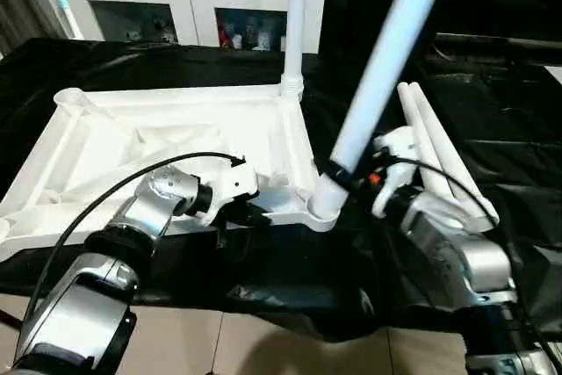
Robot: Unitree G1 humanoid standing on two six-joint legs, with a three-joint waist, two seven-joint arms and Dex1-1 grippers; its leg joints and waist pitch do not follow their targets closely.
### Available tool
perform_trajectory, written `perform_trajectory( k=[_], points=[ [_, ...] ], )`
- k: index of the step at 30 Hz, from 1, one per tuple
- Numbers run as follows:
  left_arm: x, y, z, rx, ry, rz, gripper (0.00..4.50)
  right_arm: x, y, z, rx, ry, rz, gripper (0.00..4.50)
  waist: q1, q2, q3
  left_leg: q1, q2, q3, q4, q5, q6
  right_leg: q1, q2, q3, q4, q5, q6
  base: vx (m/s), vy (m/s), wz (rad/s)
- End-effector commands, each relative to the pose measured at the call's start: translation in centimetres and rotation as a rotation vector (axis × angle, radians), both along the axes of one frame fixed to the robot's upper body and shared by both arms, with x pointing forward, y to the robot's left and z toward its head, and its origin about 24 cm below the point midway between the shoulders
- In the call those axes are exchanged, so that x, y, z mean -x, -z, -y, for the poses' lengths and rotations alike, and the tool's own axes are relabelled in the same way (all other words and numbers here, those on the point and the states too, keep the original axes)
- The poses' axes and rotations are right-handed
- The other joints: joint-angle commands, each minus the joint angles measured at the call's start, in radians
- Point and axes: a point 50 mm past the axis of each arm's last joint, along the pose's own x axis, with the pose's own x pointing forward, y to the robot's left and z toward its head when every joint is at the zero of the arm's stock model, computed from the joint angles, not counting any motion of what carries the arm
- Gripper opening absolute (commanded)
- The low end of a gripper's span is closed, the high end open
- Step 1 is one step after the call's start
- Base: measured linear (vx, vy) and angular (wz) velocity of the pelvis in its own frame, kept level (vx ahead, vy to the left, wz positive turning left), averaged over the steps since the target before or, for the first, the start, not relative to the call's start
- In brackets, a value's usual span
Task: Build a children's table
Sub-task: Insert table leg to table base
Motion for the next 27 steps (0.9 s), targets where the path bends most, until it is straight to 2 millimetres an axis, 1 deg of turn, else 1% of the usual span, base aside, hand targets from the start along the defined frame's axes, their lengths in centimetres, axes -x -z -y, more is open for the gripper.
perform_trajectory(
  k=[1,4,5,10,11,12,13,14,15,16,20,21,23,24,27],
  points=[
    [0.7,1.1,0.8,0.052,-0.028,-0.033,0.00,-0.4,-0.3,-0.2,0.031,-0.037,-0.009,1.86,0.000,-0.014,-0.060,-0.003,0.022,0.010,-0.067,-0.018,0.043,0.062,-0.061,0.033,-0.062,0.138,-0.264,0.000,0.000,0.00],
    [0.6,0.9,0.8,0.053,-0.038,-0.024,0.00,-0.6,0.0,-0.4,0.050,-0.059,-0.023,1.86,-0.002,-0.014,-0.059,-0.003,0.020,0.012,-0.068,-0.028,0.035,0.060,-0.061,0.035,-0.065,0.106,-0.257,0.000,0.000,0.00],
    [0.5,0.8,0.8,0.052,-0.038,-0.023,0.00,-0.7,0.0,-0.4,0.052,-0.059,-0.023,1.86,-0.002,-0.013,-0.059,-0.004,0.020,0.012,-0.068,-0.028,0.034,0.061,-0.061,0.035,-0.064,0.105,-0.256,0.000,0.000,0.00],
    [0.5,0.7,0.9,0.053,-0.039,-0.017,0.00,-1.3,0.1,-0.5,0.067,-0.044,-0.020,1.86,-0.005,-0.012,-0.060,-0.005,0.019,0.012,-0.067,-0.011,0.034,0.059,-0.060,0.034,-0.063,0.130,-0.256,0.000,0.000,0.00],
    [0.5,0.7,0.9,0.053,-0.040,-0.016,0.00,-1.4,0.1,-0.5,0.066,-0.040,-0.025,1.86,-0.004,-0.013,-0.061,-0.005,0.019,0.012,-0.066,-0.012,0.035,0.059,-0.060,0.034,-0.063,0.132,-0.257,0.000,0.000,0.00],
    [0.5,0.6,0.9,0.052,-0.040,-0.014,0.00,-1.6,0.2,-0.5,0.072,-0.038,-0.029,1.86,-0.004,-0.015,-0.061,-0.005,0.018,0.012,-0.067,-0.010,0.037,0.060,-0.059,0.034,-0.063,0.134,-0.255,0.000,0.000,0.00],
    [0.5,0.6,1.0,0.051,-0.039,-0.013,0.00,-1.7,0.3,-0.5,0.075,-0.036,-0.047,1.86,-0.005,-0.013,-0.060,-0.005,0.019,0.011,-0.067,-0.010,0.038,0.060,-0.059,0.033,-0.062,0.133,-0.256,0.000,0.000,0.00],
    [0.5,0.6,1.0,0.050,-0.038,-0.011,0.00,-1.7,0.4,-0.4,0.084,-0.037,-0.059,1.86,-0.007,-0.016,-0.060,-0.005,0.019,0.012,-0.067,-0.014,0.038,0.059,-0.059,0.033,-0.064,0.126,-0.257,0.000,0.000,0.00],
    [0.5,0.6,1.0,0.048,-0.037,-0.011,0.00,-1.8,0.6,-0.4,0.092,-0.040,-0.072,1.86,-0.007,-0.014,-0.060,-0.004,0.019,0.012,-0.068,-0.020,0.037,0.058,-0.059,0.033,-0.064,0.112,-0.259,0.000,0.000,0.00],
    [0.5,0.6,1.0,0.047,-0.037,-0.011,0.00,-1.8,0.7,-0.4,0.091,-0.045,-0.086,1.85,-0.007,-0.014,-0.058,-0.005,0.019,0.012,-0.068,-0.025,0.035,0.059,-0.060,0.034,-0.066,0.100,-0.256,0.000,0.000,0.00],
    [0.3,0.4,0.8,0.040,-0.042,-0.007,0.00,-1.7,1.4,-0.4,0.077,-0.063,-0.133,1.85,-0.006,-0.015,-0.059,-0.005,0.019,0.012,-0.068,-0.023,0.035,0.058,-0.060,0.034,-0.066,0.099,-0.253,0.000,0.000,0.00],
    [0.3,0.4,0.8,0.041,-0.044,-0.006,0.00,-1.7,1.6,-0.4,0.066,-0.060,-0.149,1.85,-0.006,-0.013,-0.059,-0.005,0.019,0.012,-0.068,-0.023,0.035,0.057,-0.060,0.034,-0.066,0.102,-0.255,0.000,0.000,0.00],
    [0.2,0.4,0.8,0.042,-0.046,-0.006,0.00,-1.8,1.8,-0.3,0.055,-0.052,-0.167,1.85,-0.007,-0.014,-0.059,-0.005,0.019,0.012,-0.069,-0.026,0.033,0.058,-0.060,0.034,-0.066,0.101,-0.258,0.000,0.000,0.00],
    [0.2,0.3,0.7,0.040,-0.047,-0.004,0.00,-1.9,2.2,-0.1,0.054,-0.044,-0.187,1.85,-0.006,-0.011,-0.059,-0.004,0.019,0.012,-0.069,-0.029,0.031,0.057,-0.061,0.034,-0.067,0.097,-0.259,0.000,0.000,0.00],
    [0.1,0.2,0.7,0.039,-0.050,-0.002,0.00,-1.9,2.5,0.1,0.064,-0.033,-0.192,1.85,-0.007,-0.010,-0.058,-0.004,0.020,0.012,-0.070,-0.044,0.026,0.056,-0.061,0.033,-0.069,0.082,-0.261,0.000,0.000,0.00]
  ],
)
